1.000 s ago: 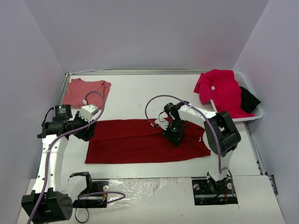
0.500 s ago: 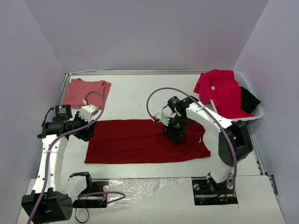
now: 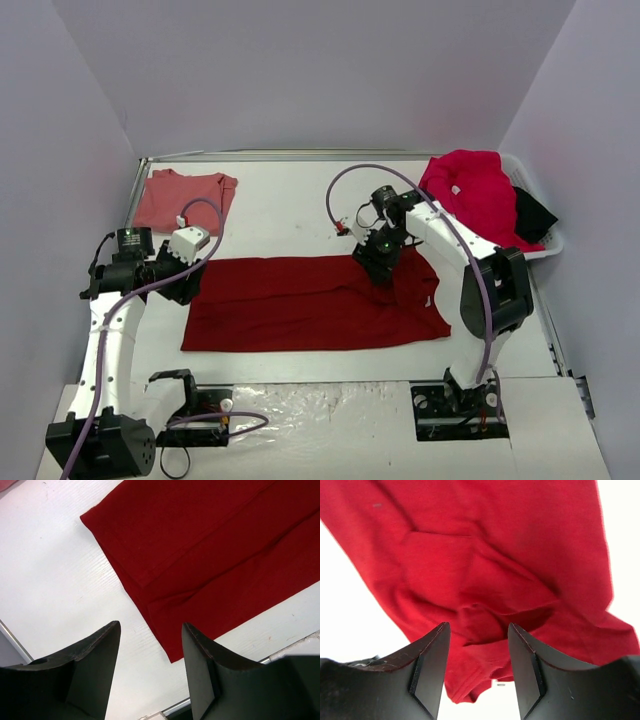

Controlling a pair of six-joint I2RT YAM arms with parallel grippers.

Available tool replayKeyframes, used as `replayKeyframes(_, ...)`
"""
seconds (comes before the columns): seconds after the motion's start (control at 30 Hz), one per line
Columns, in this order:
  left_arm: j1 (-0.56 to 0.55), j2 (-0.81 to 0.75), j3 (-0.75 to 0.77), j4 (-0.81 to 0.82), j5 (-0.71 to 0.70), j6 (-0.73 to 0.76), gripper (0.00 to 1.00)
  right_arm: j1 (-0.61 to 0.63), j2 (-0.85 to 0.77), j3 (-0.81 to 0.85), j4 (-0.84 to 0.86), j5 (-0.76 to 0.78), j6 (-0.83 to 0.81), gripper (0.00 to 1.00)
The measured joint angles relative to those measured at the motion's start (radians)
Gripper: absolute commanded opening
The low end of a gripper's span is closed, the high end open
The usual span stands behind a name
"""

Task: Fold and stack the t-shirts
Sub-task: Fold the other side of the tshirt into a rectangle

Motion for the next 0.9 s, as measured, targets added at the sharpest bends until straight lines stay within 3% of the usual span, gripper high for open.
replayKeyframes(0.23, 0.0, 0.002, -0.013, 0.003, -0.003, 0.003, 0.51, -0.074, 0.066, 0.008, 0.064, 0.047, 0.017, 0.45)
replayKeyframes(0.57, 0.0, 0.002, -0.013, 0.006, -0.004, 0.007, 0.51, -0.078, 0.169, 0.027, 0.085, 0.055, 0.021, 0.43)
replayKeyframes(0.9, 0.0, 0.002, -0.013, 0.006, -0.011, 0.007, 0.51, -0.074, 0.179, 0.046, 0.091, 0.037, 0.021, 0.33)
